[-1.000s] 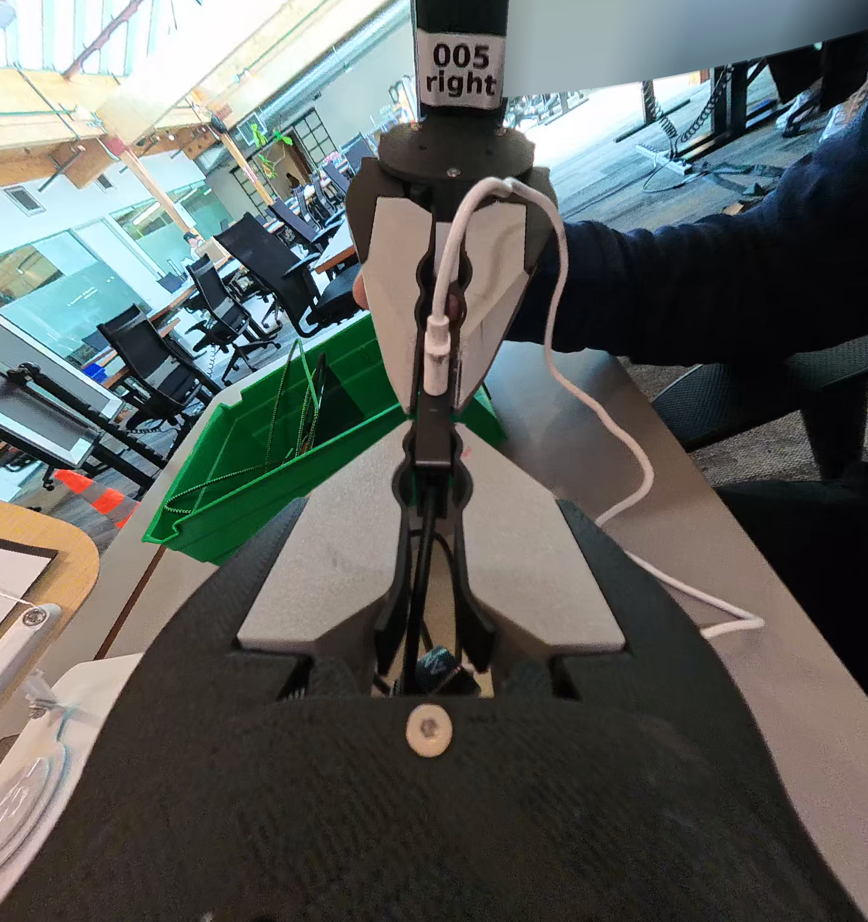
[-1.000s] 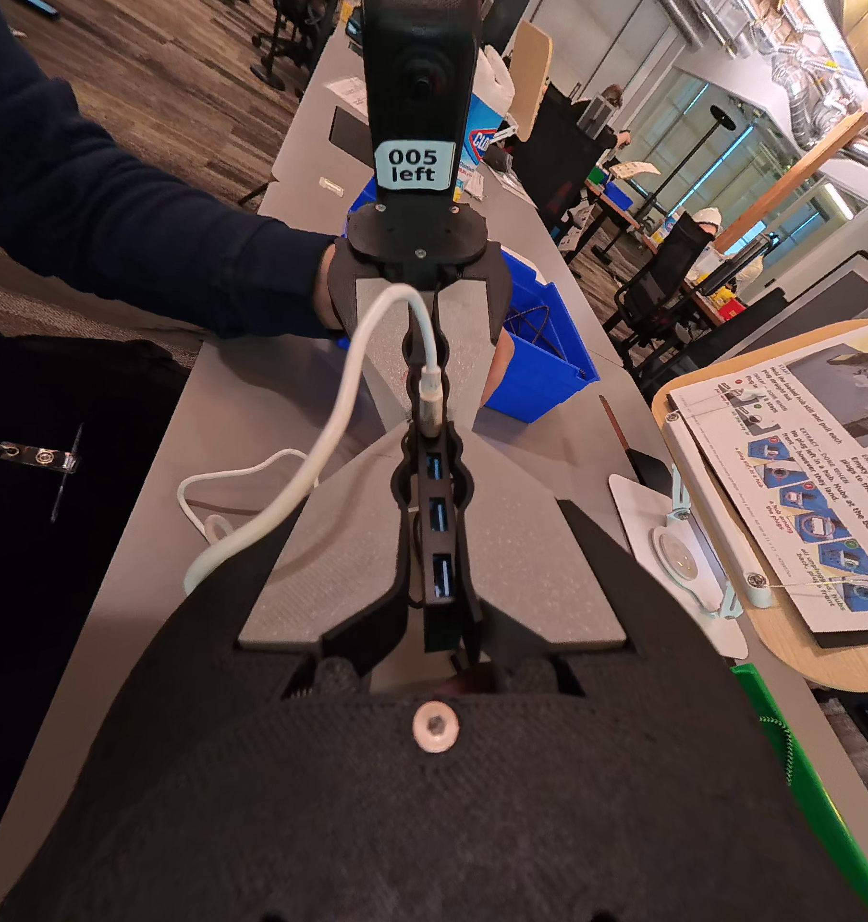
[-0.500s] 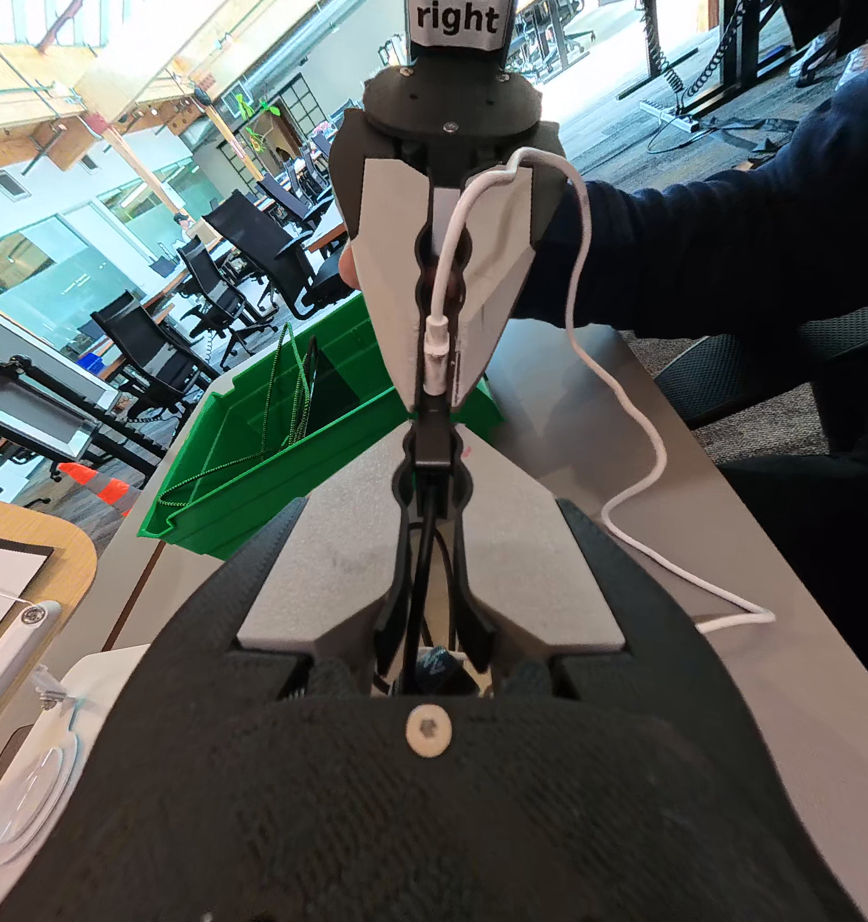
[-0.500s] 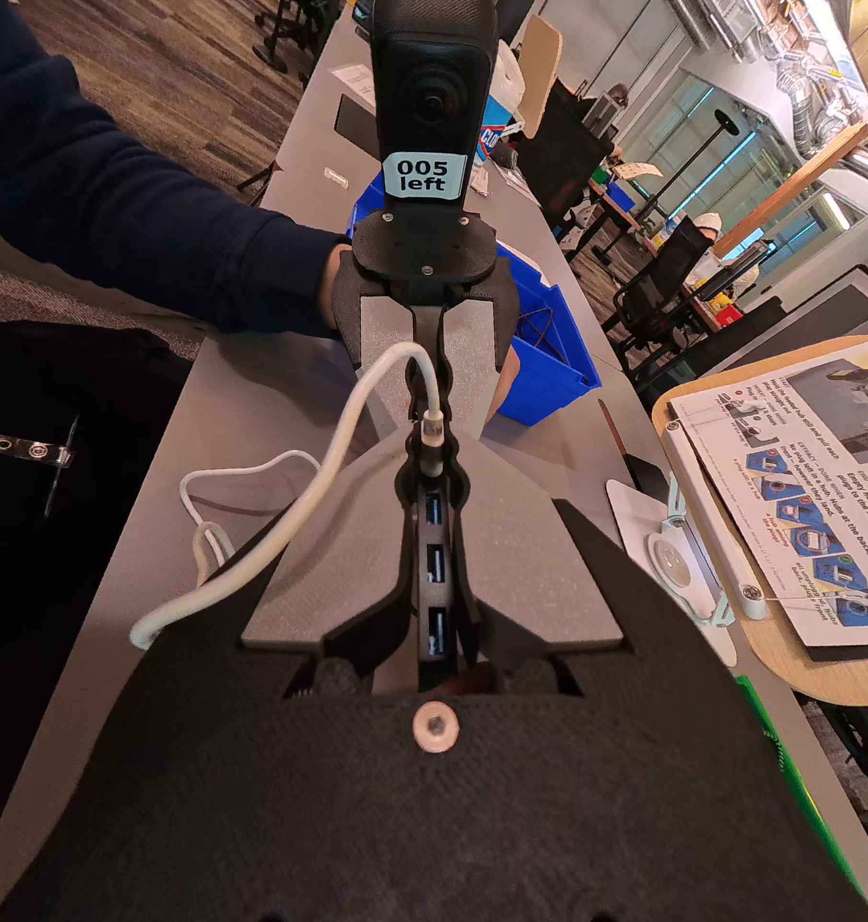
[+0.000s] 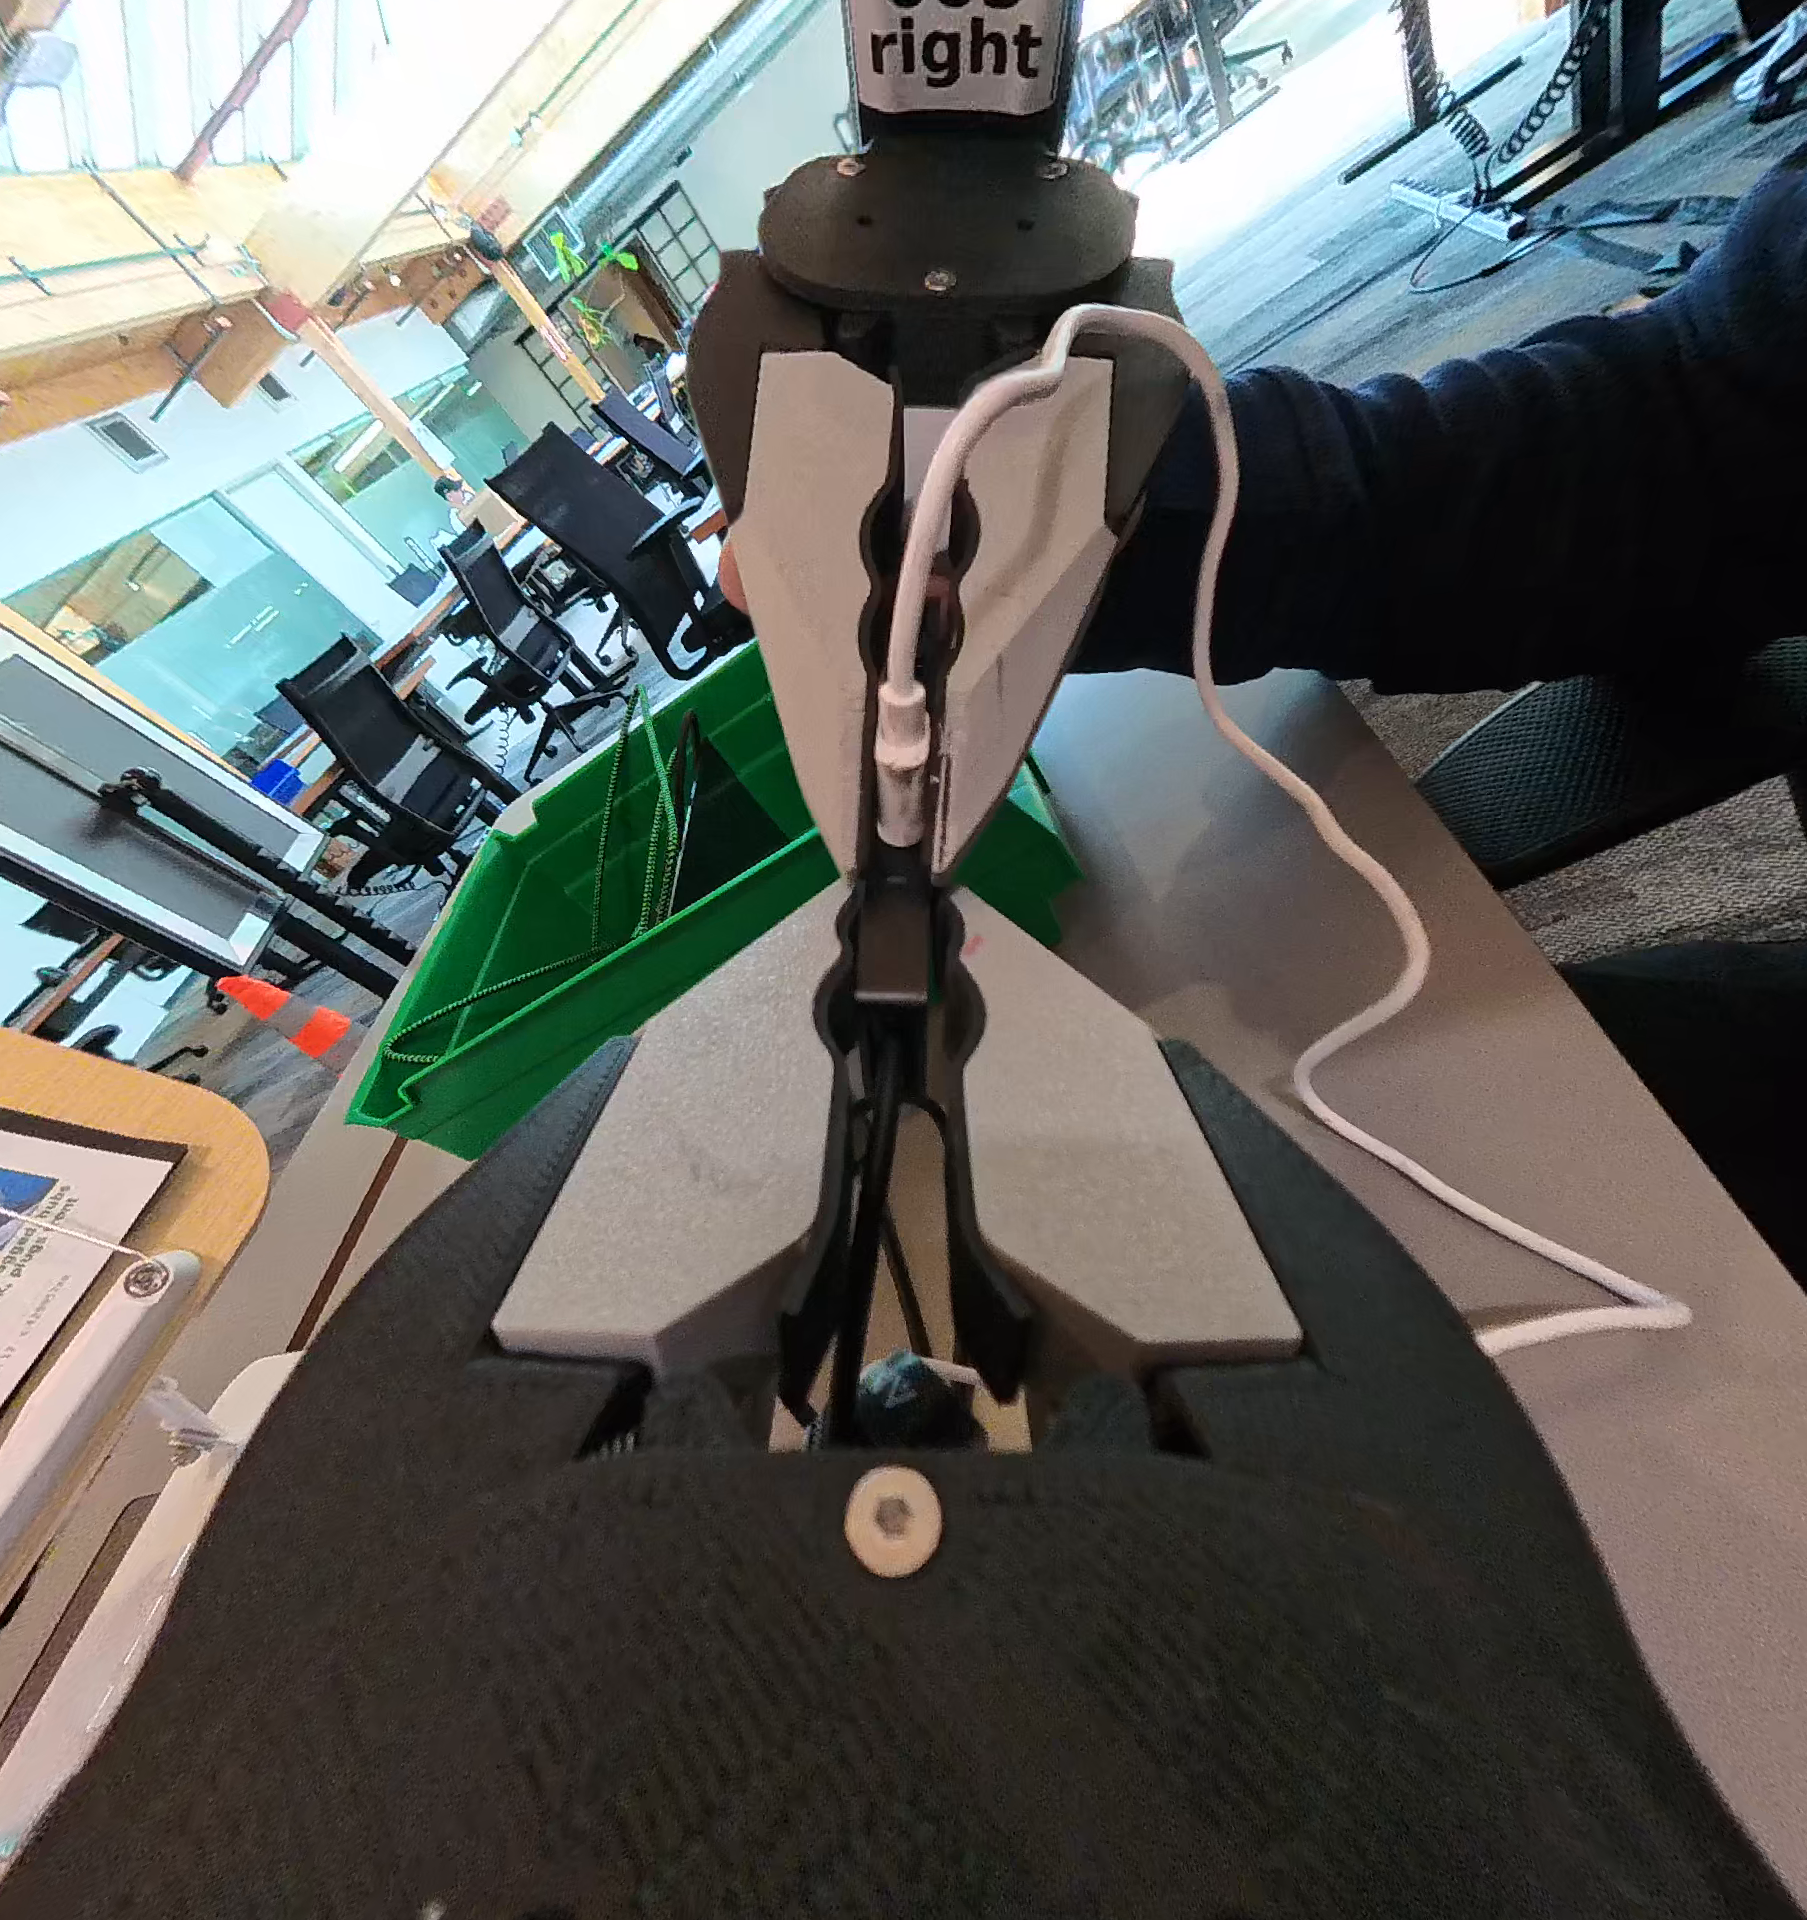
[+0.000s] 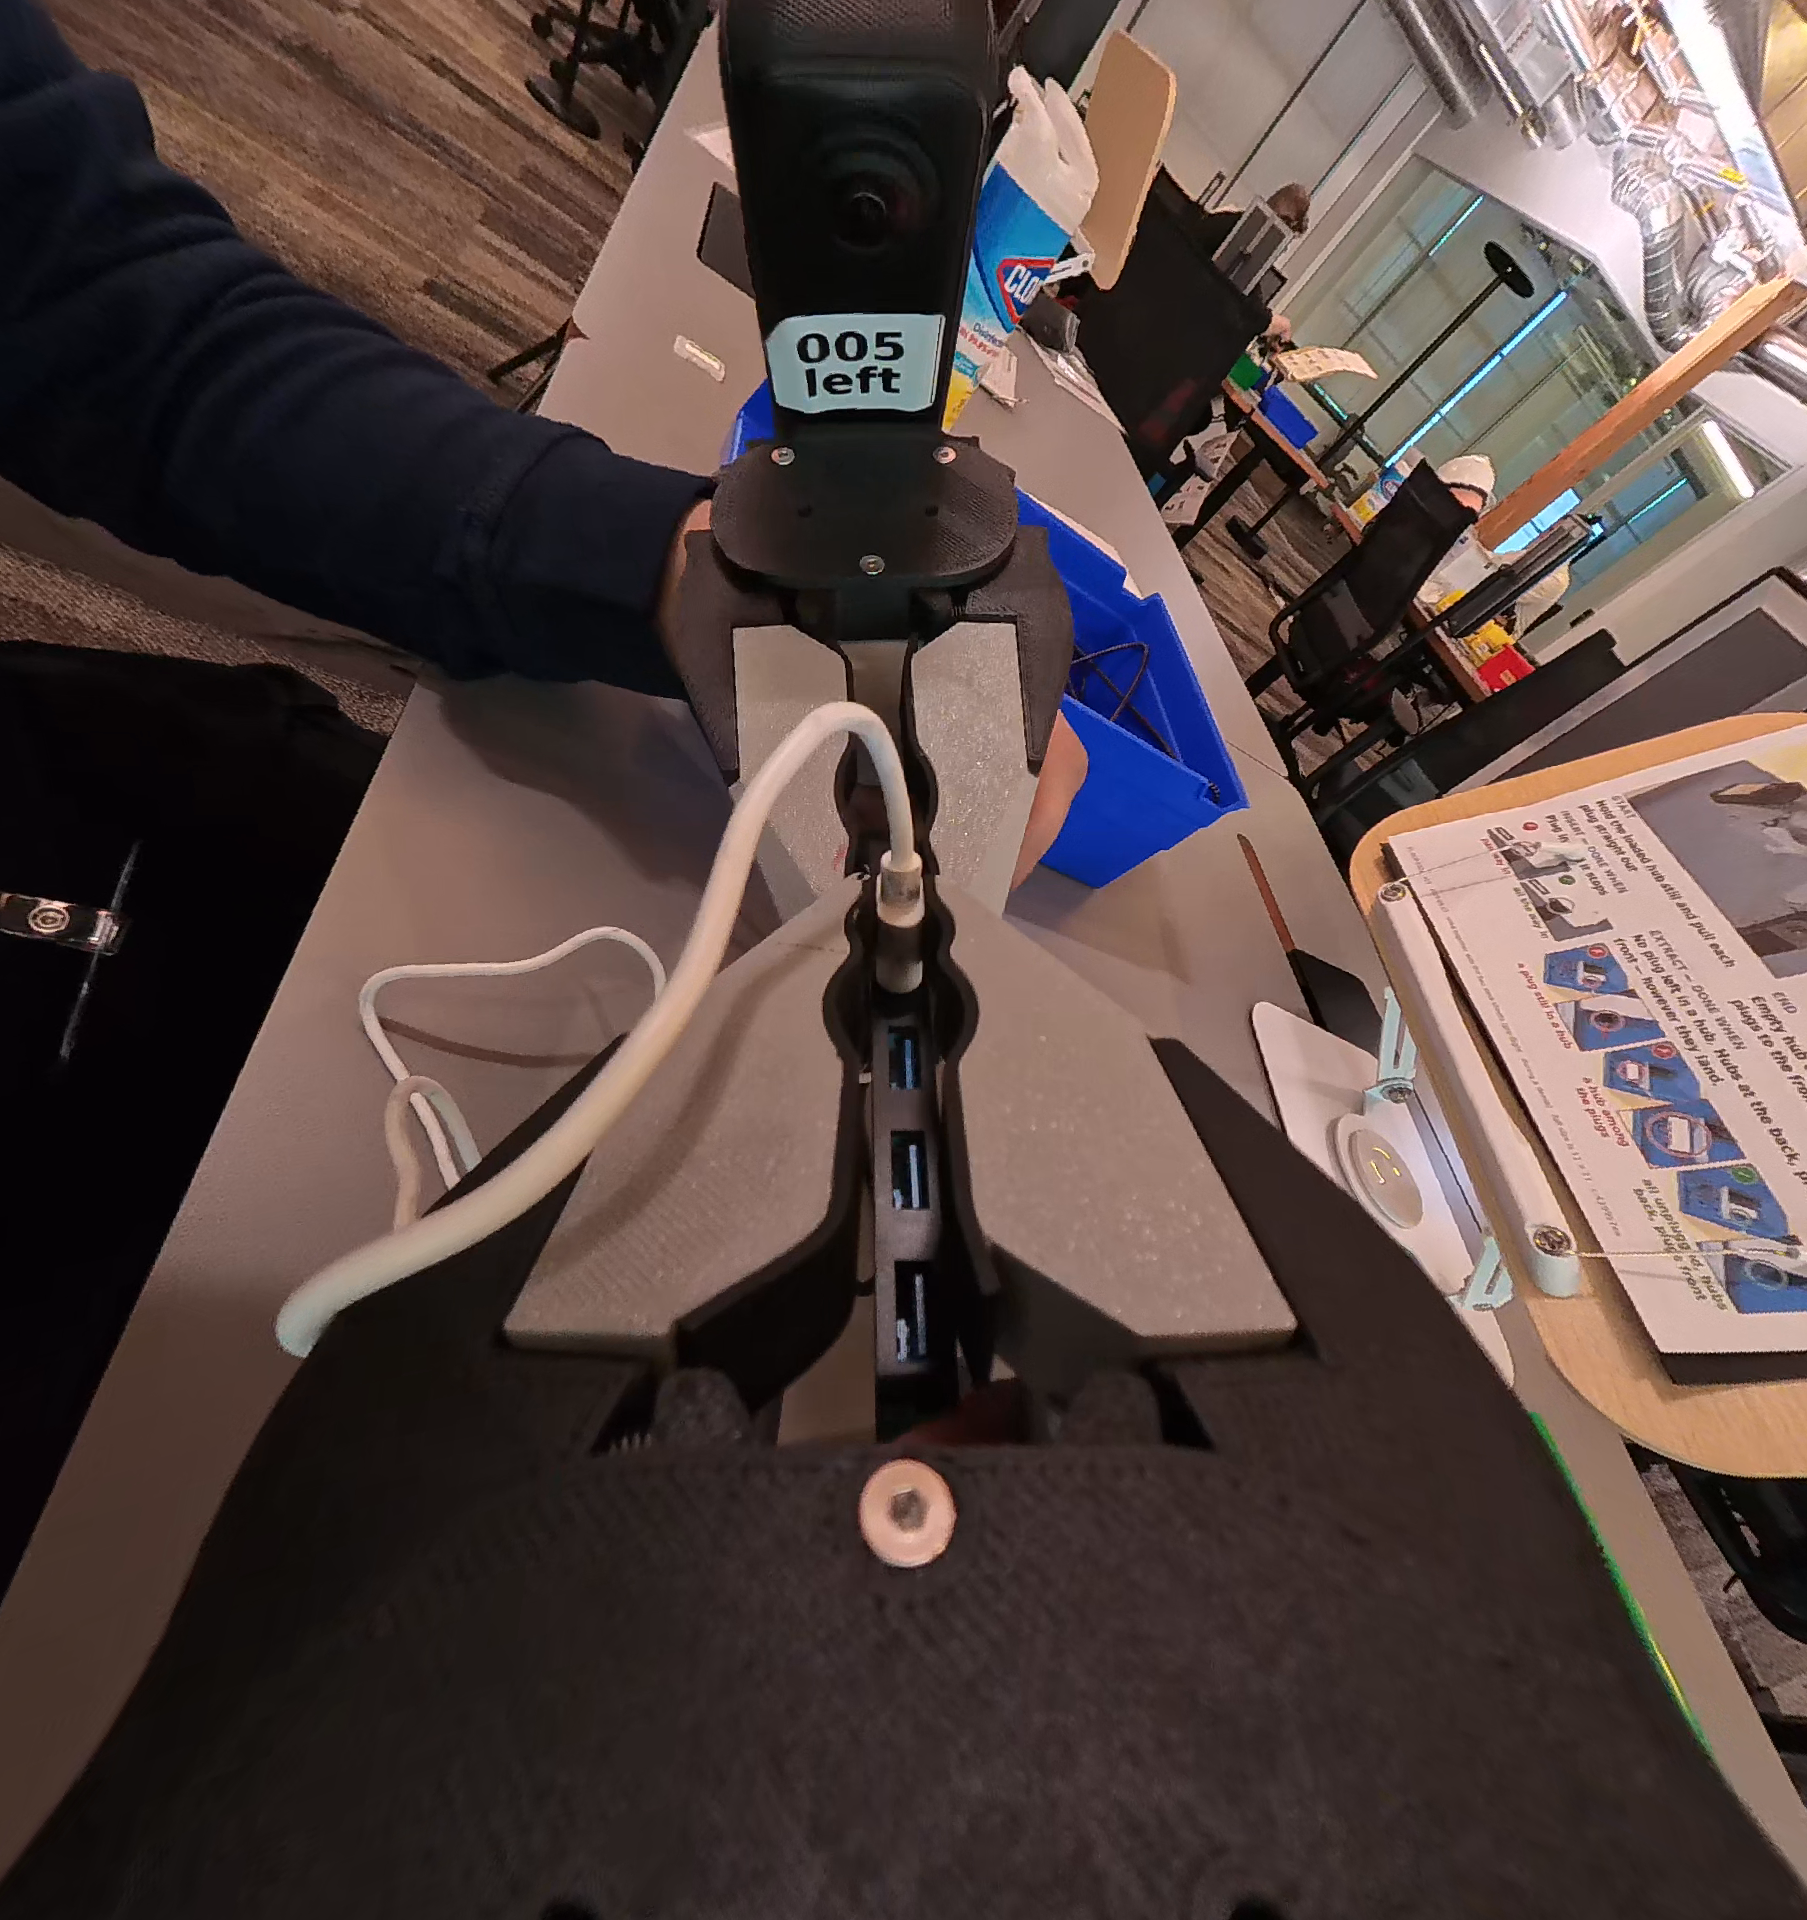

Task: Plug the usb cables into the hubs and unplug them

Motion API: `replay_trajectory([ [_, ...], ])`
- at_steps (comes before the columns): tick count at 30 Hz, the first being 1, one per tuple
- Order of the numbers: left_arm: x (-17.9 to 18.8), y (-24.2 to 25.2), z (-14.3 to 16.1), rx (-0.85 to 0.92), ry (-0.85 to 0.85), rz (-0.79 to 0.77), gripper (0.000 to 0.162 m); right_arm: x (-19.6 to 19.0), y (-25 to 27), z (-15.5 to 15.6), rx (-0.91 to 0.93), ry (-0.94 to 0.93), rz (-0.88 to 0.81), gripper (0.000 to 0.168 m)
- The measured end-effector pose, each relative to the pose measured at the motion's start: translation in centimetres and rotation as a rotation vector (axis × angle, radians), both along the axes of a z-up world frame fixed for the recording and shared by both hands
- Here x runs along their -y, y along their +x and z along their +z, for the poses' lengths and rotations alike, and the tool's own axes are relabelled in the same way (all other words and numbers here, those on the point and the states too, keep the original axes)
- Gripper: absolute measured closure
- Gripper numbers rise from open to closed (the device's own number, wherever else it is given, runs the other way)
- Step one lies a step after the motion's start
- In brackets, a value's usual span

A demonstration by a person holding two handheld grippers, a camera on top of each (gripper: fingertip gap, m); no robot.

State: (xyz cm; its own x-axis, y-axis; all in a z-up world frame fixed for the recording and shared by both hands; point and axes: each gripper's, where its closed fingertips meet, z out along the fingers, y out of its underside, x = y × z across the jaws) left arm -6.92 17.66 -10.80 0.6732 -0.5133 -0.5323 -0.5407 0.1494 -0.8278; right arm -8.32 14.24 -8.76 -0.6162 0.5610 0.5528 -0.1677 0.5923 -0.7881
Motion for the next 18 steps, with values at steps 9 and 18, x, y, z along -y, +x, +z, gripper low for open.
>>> replay_trajectory([
  [9,-0.3,-0.3,-0.6,-0.020,-0.046,0.010,0.155,-0.3,-0.2,-0.6,0.014,0.039,-0.022,0.163],
  [18,-0.7,-0.5,-1.3,-0.048,-0.065,0.034,0.155,-0.6,-0.6,-1.3,0.038,0.094,-0.073,0.164],
])
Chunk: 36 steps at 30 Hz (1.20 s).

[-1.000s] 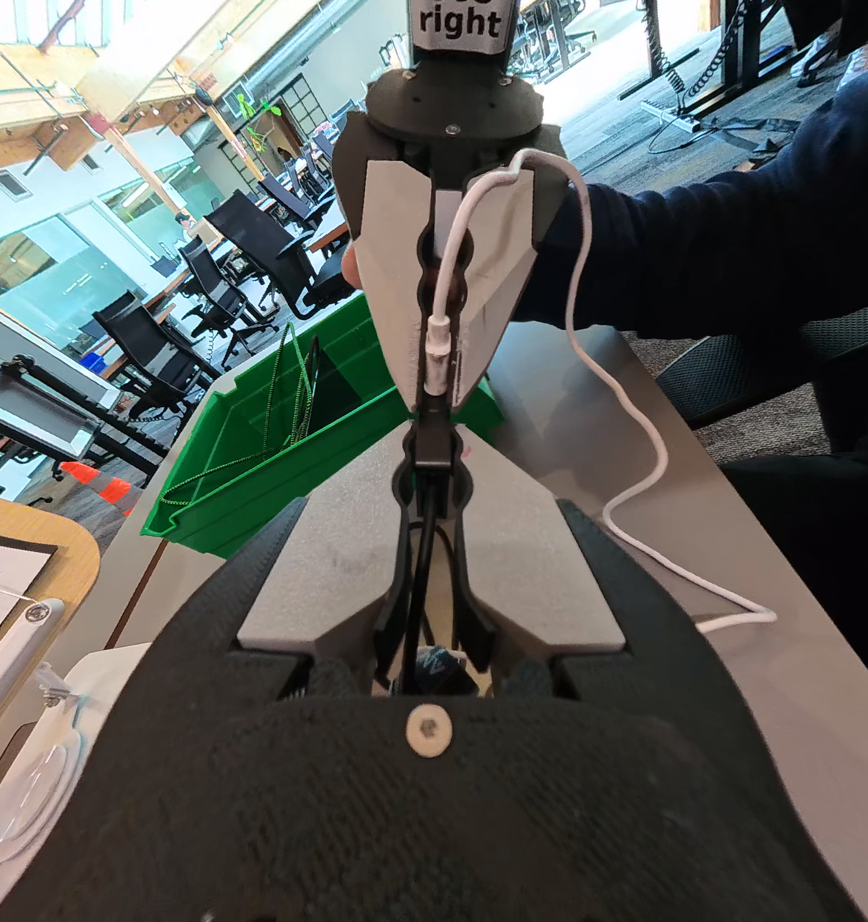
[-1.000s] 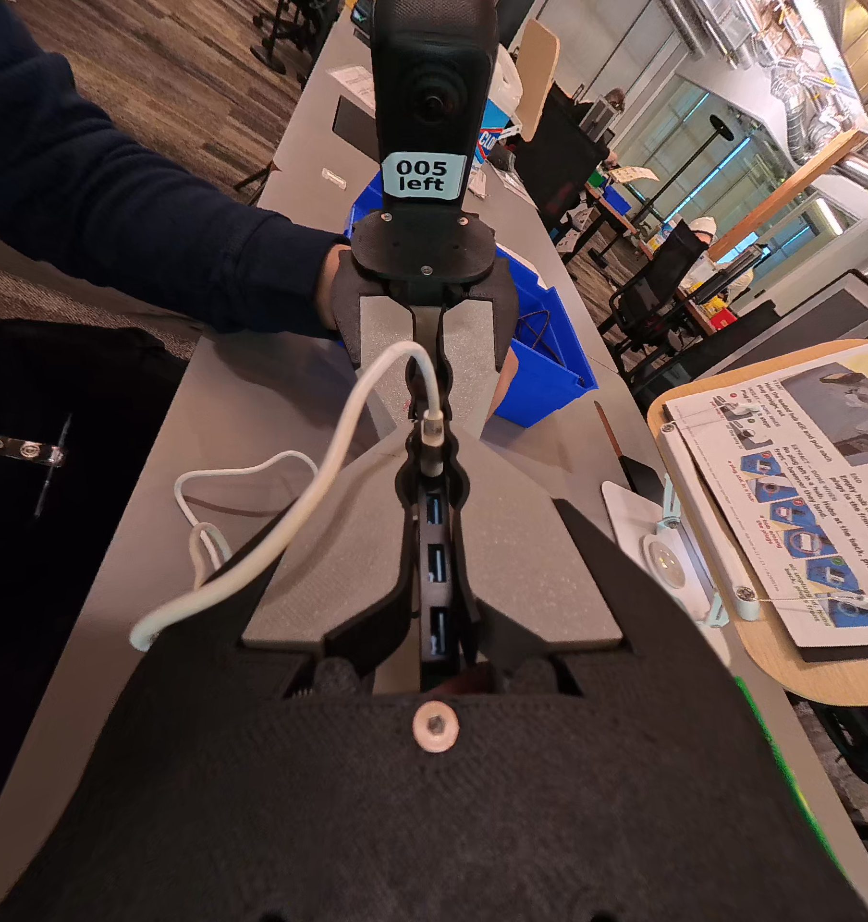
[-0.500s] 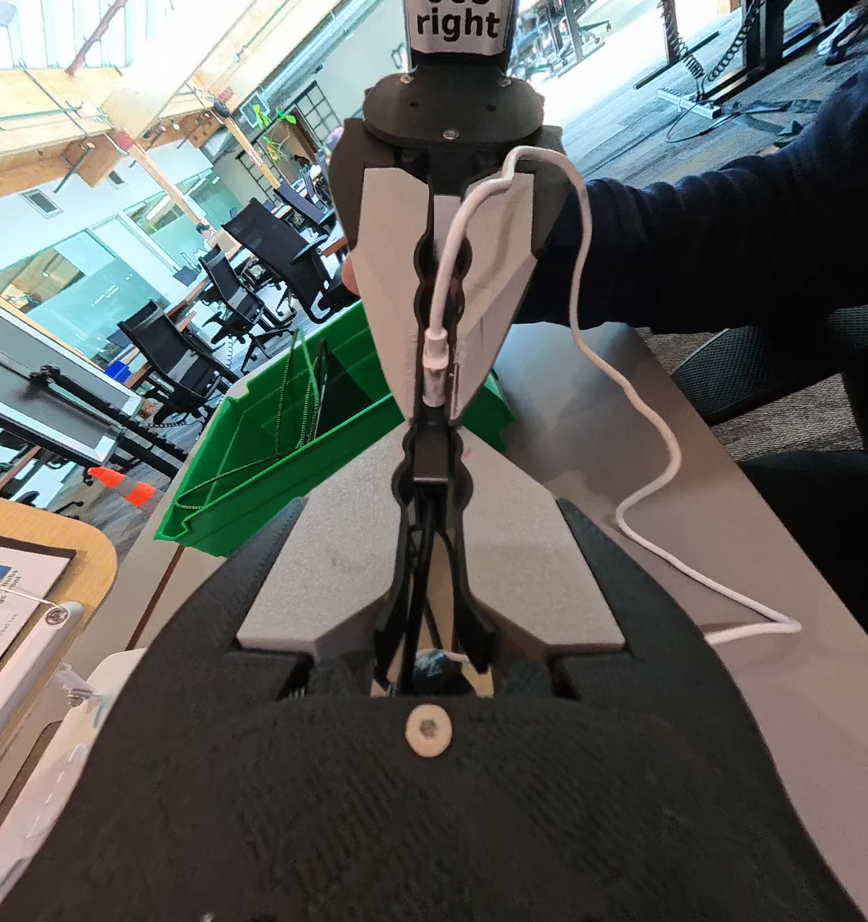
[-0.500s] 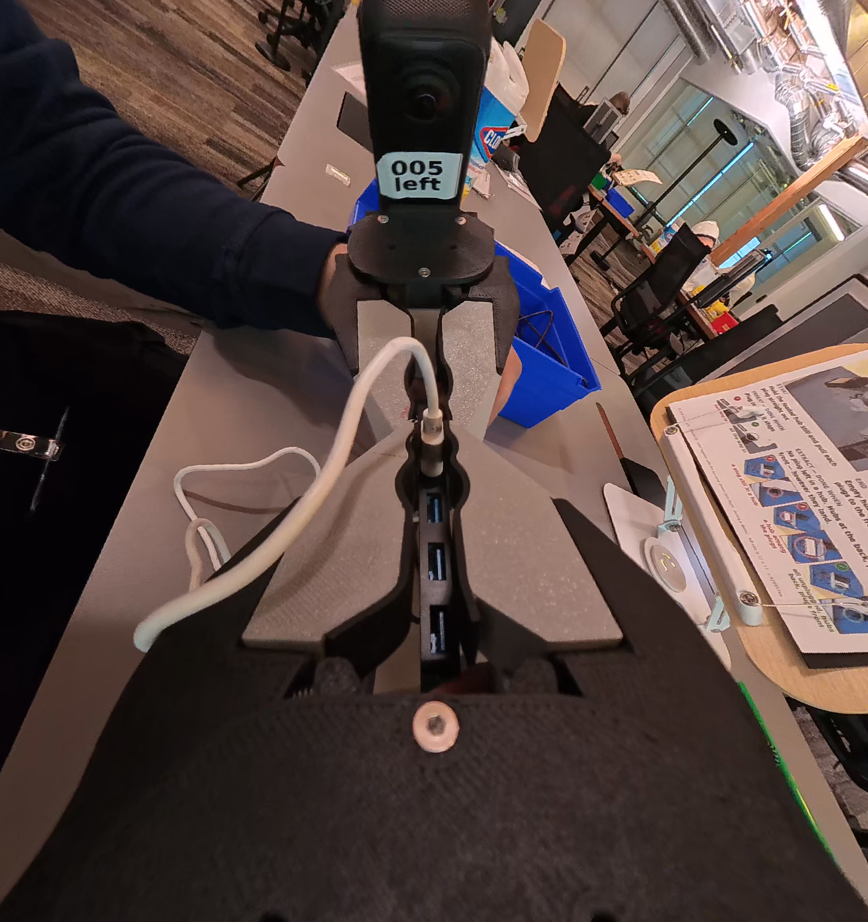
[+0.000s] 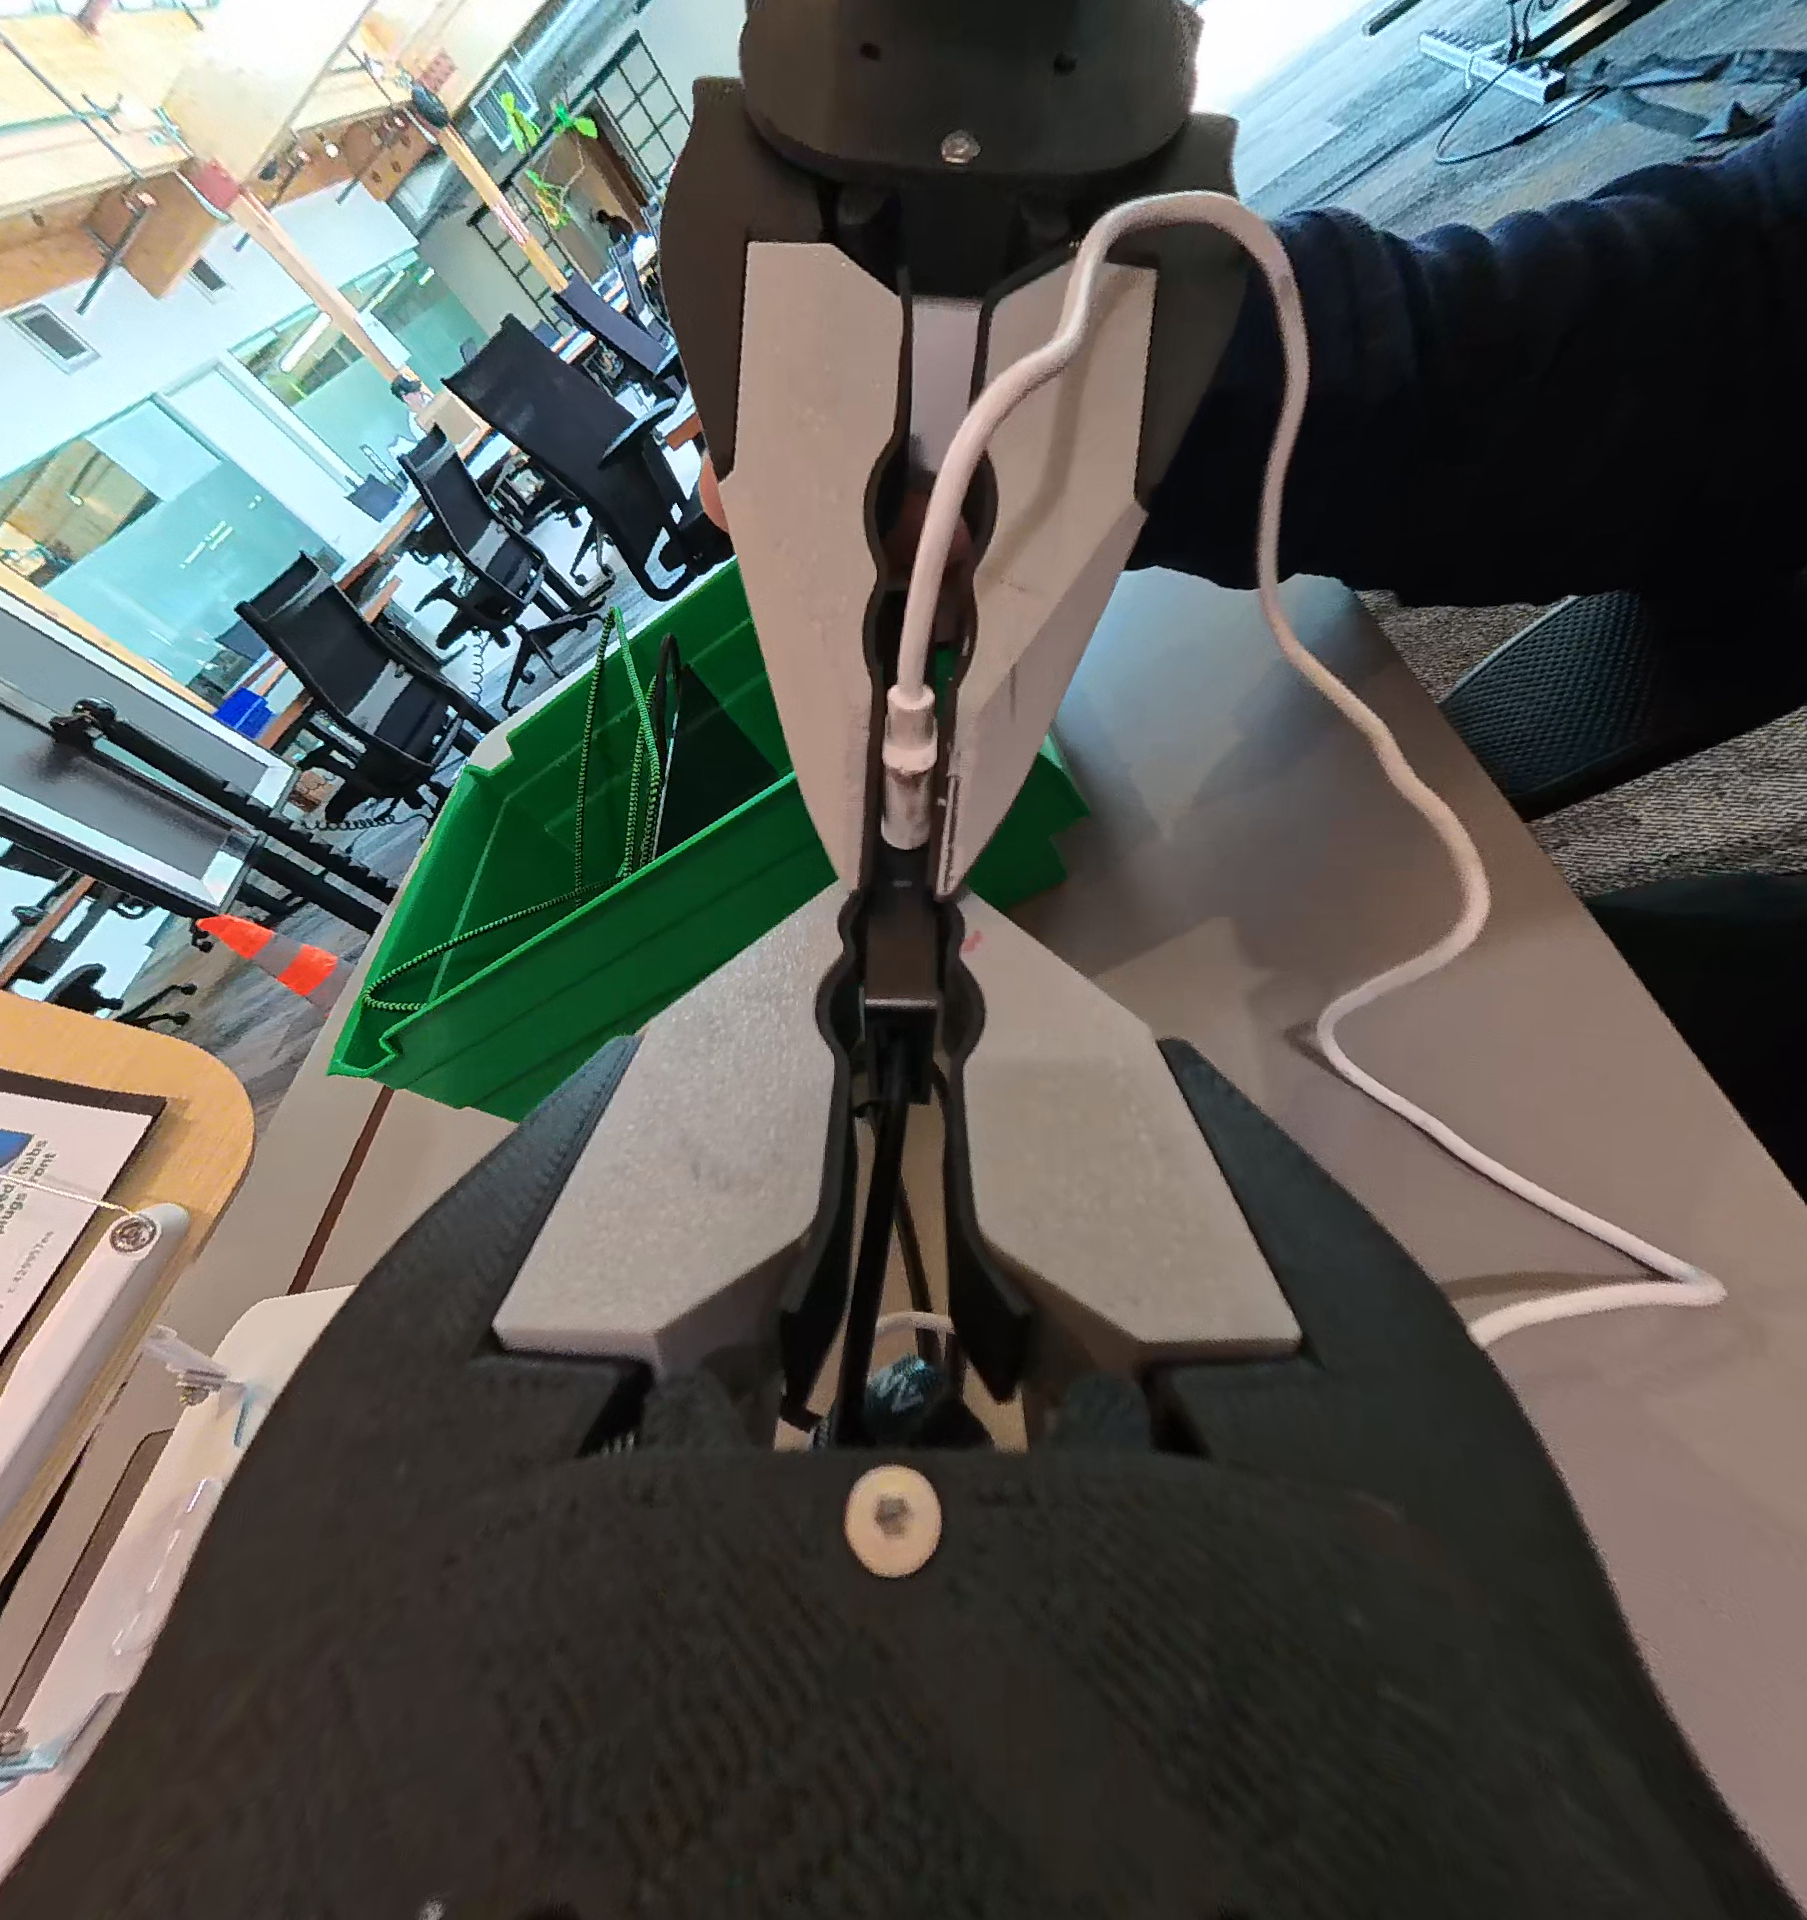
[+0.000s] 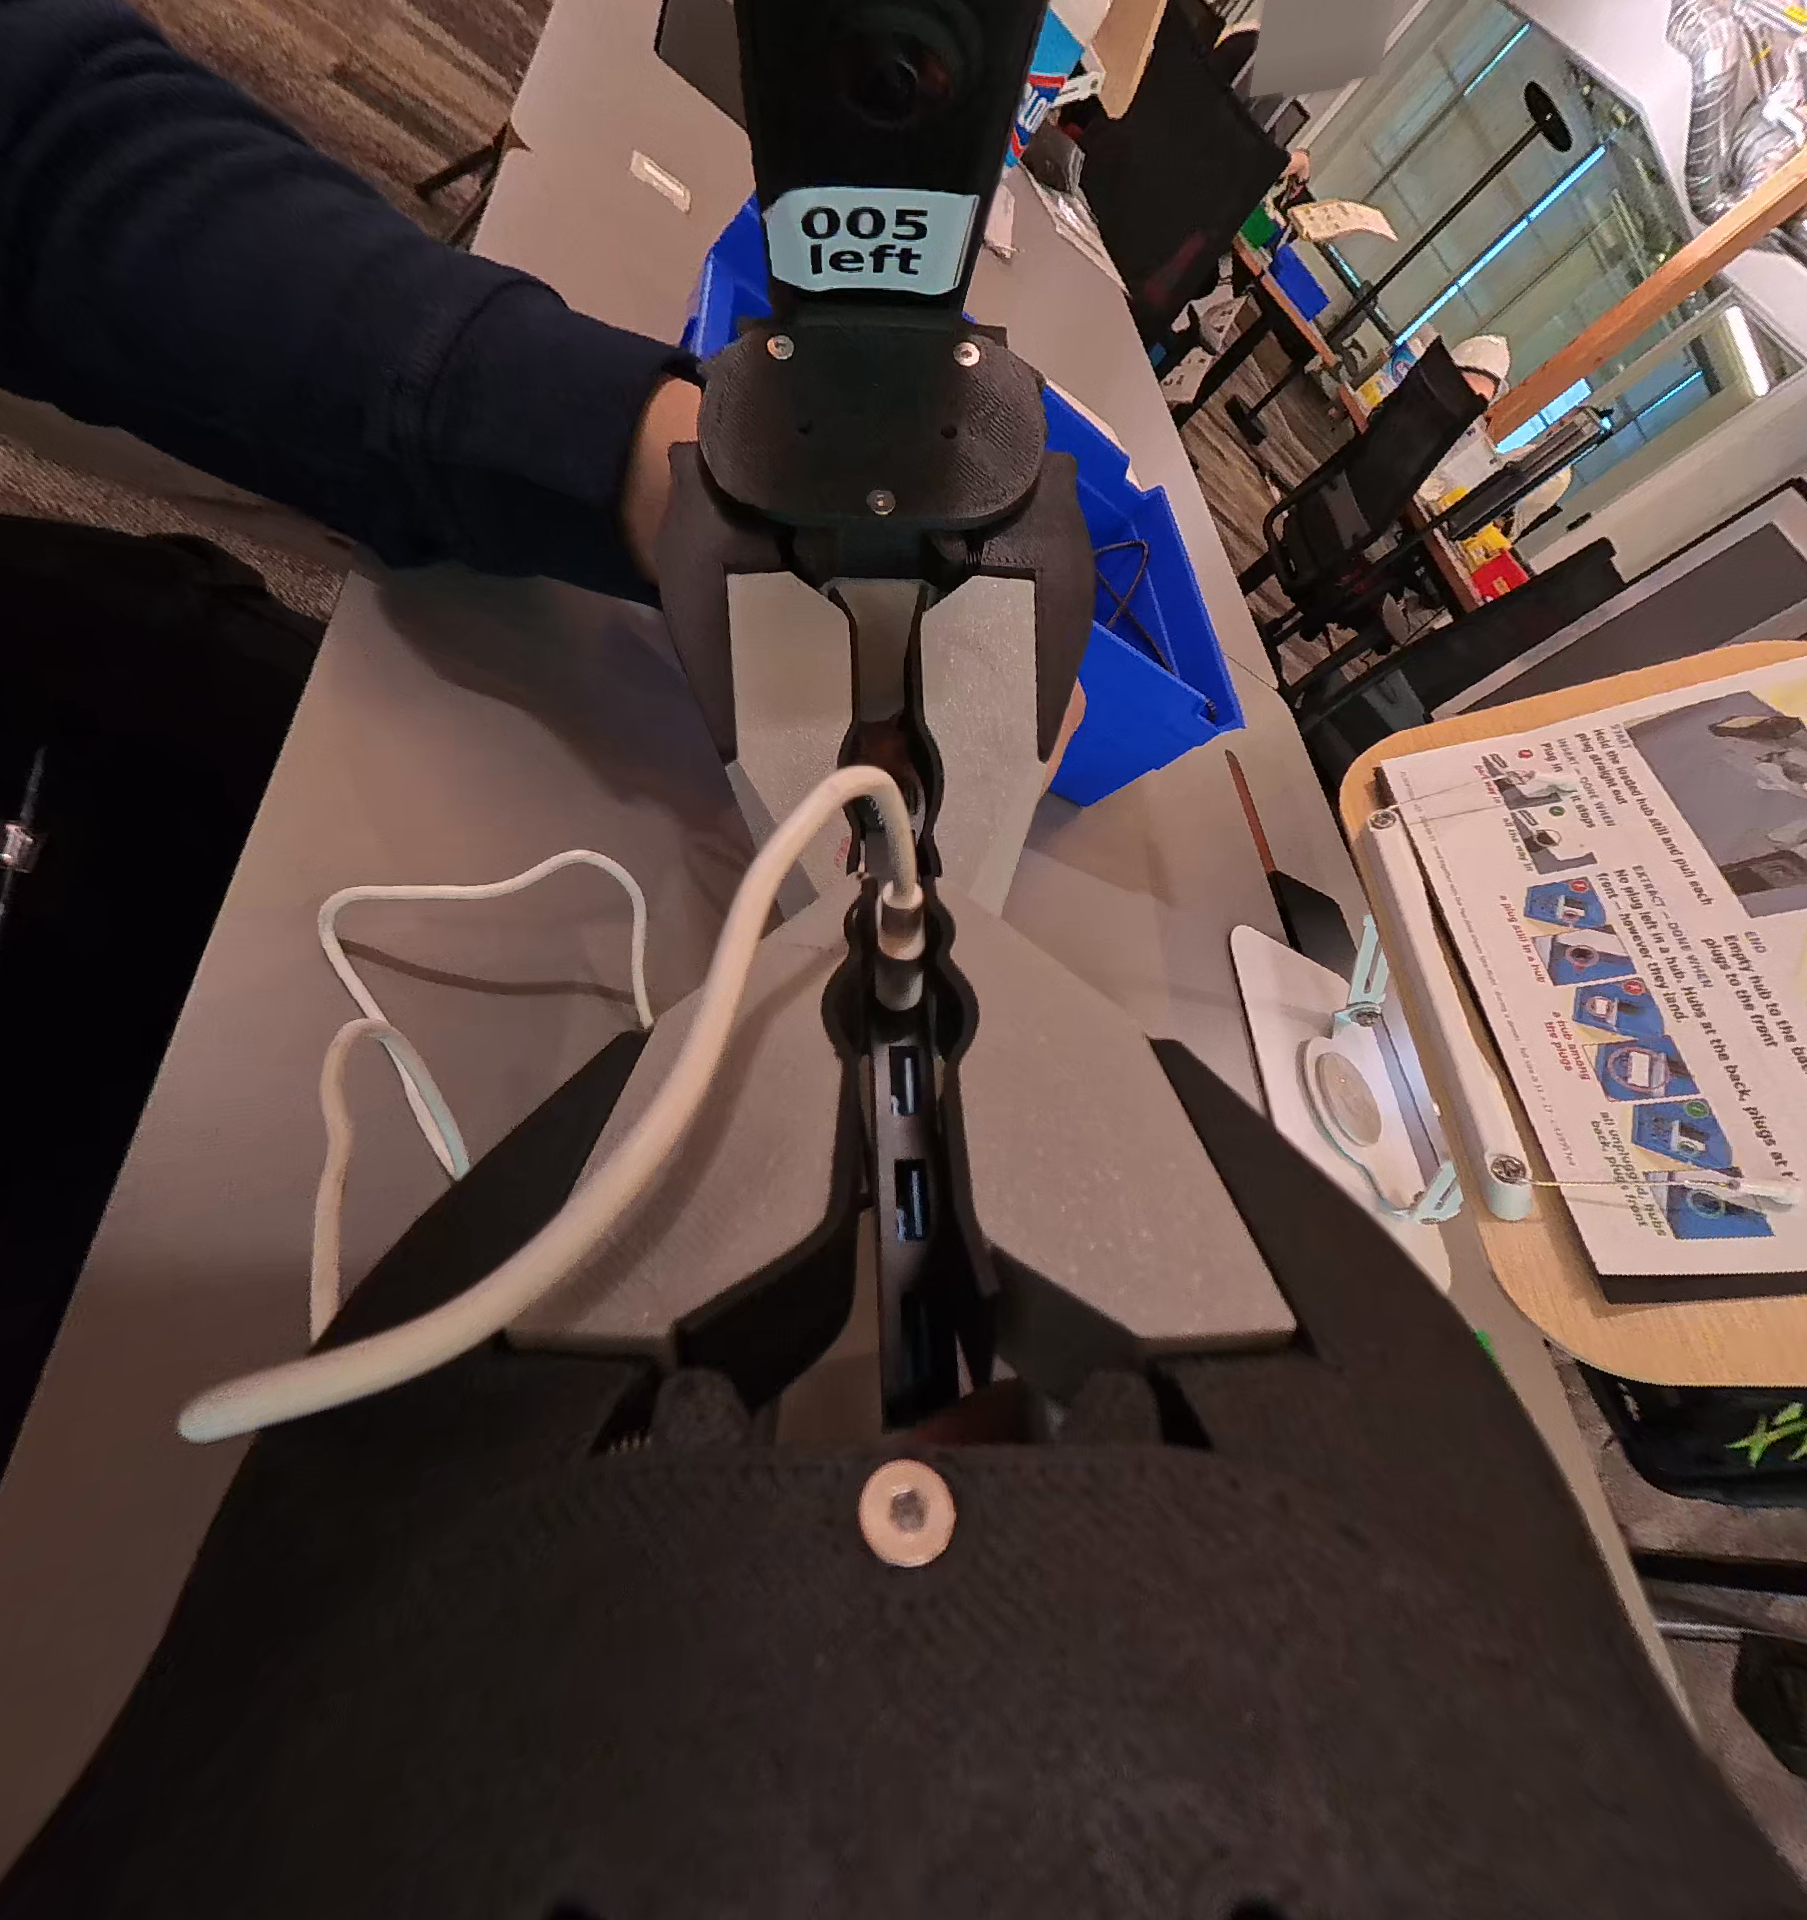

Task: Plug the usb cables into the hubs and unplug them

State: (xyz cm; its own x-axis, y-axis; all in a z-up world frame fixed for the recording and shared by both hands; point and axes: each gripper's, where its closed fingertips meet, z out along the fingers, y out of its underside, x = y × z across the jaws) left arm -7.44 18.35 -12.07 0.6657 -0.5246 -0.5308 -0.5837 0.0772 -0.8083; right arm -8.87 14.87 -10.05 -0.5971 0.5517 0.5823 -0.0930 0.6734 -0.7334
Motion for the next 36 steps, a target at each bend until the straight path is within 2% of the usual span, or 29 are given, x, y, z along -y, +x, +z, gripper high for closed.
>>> replay_trajectory([
  [14,0.5,-0.1,-0.4,0.014,-0.026,-0.045,0.155,0.5,-0.1,-0.3,-0.015,0.012,0.020,0.164],
  [36,0.8,-0.1,0.6,0.090,0.010,-0.075,0.155,0.8,-0.2,0.9,-0.045,-0.129,0.071,0.164],
])
